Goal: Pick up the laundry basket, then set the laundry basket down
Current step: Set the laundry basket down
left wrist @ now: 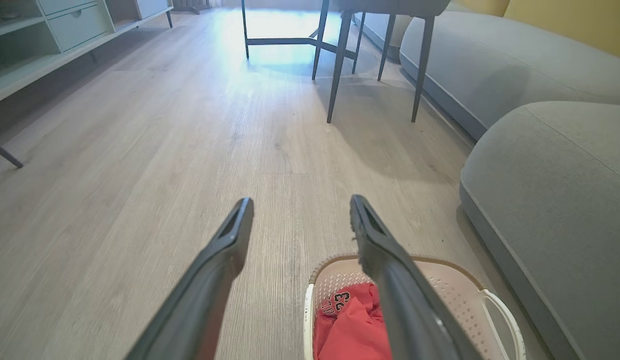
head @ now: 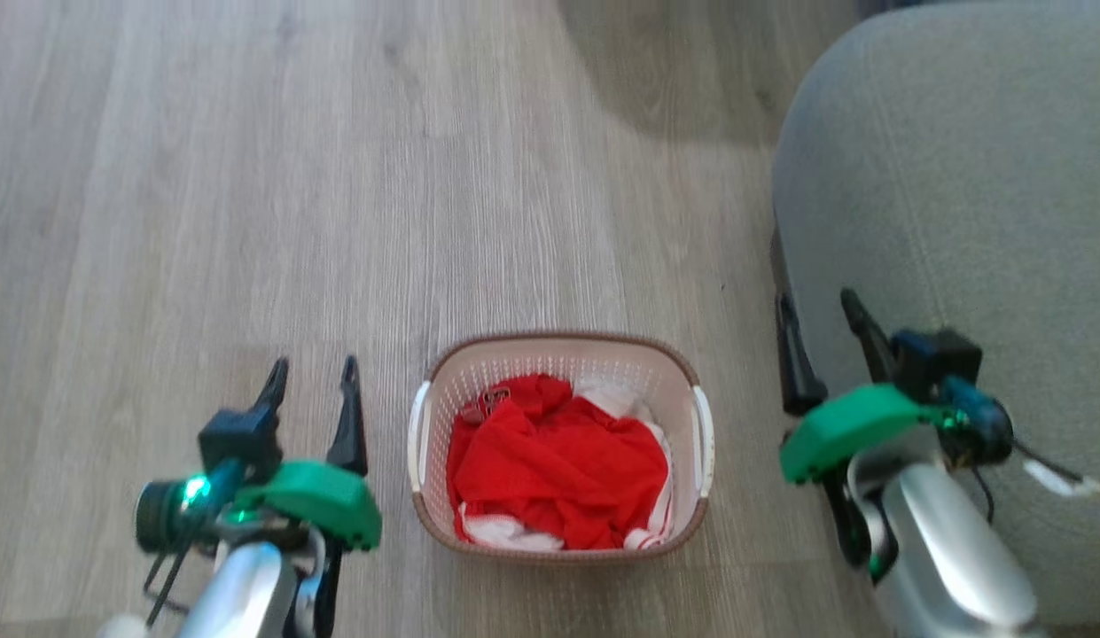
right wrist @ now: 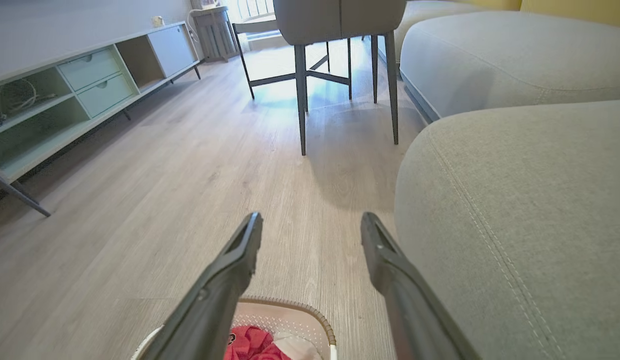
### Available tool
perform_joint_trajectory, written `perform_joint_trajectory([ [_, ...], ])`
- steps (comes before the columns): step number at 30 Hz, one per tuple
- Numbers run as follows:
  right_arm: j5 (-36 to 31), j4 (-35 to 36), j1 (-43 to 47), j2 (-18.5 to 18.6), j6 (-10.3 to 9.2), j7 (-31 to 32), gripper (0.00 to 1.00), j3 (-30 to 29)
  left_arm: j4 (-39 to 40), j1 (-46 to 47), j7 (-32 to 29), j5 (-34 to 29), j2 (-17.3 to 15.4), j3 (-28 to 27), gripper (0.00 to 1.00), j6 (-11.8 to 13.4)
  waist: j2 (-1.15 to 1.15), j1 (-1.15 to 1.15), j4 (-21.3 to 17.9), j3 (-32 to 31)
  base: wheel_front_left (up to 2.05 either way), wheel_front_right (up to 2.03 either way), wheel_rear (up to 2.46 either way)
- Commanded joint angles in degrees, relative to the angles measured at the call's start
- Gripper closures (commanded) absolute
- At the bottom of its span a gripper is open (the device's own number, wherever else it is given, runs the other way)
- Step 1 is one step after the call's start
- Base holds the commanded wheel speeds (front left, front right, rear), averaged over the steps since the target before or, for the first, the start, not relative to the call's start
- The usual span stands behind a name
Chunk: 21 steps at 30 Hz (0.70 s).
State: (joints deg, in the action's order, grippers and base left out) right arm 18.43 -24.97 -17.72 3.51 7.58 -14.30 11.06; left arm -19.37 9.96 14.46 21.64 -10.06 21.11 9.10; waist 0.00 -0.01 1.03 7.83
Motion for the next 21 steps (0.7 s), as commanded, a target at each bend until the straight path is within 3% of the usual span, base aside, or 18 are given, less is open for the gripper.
perform_joint_trajectory([
  [1,-0.92,3.01,0.53,-0.63,-0.09,-0.7,0.0,0.78,2.69,0.53,0.53,-0.7,-0.28,-2.98,0.0,0.21,0.0,0.01,-0.05,-1.85,0.0,0.0,0.0],
  [12,-3.25,14.63,12.94,-0.63,-0.09,-0.7,0.0,-2.2,11.14,-11.23,0.53,-5.52,1.56,-7.19,0.0,-0.31,0.0,0.01,0.25,-6.05,0.0,0.0,0.0],
  [21,-2.91,16.88,16.84,-0.63,-0.09,-0.7,0.0,-2.88,13.44,-16.46,0.53,-6.92,2.43,-9.58,0.0,-1.1,0.0,0.01,0.2,-8.42,0.0,0.0,0.0],
])
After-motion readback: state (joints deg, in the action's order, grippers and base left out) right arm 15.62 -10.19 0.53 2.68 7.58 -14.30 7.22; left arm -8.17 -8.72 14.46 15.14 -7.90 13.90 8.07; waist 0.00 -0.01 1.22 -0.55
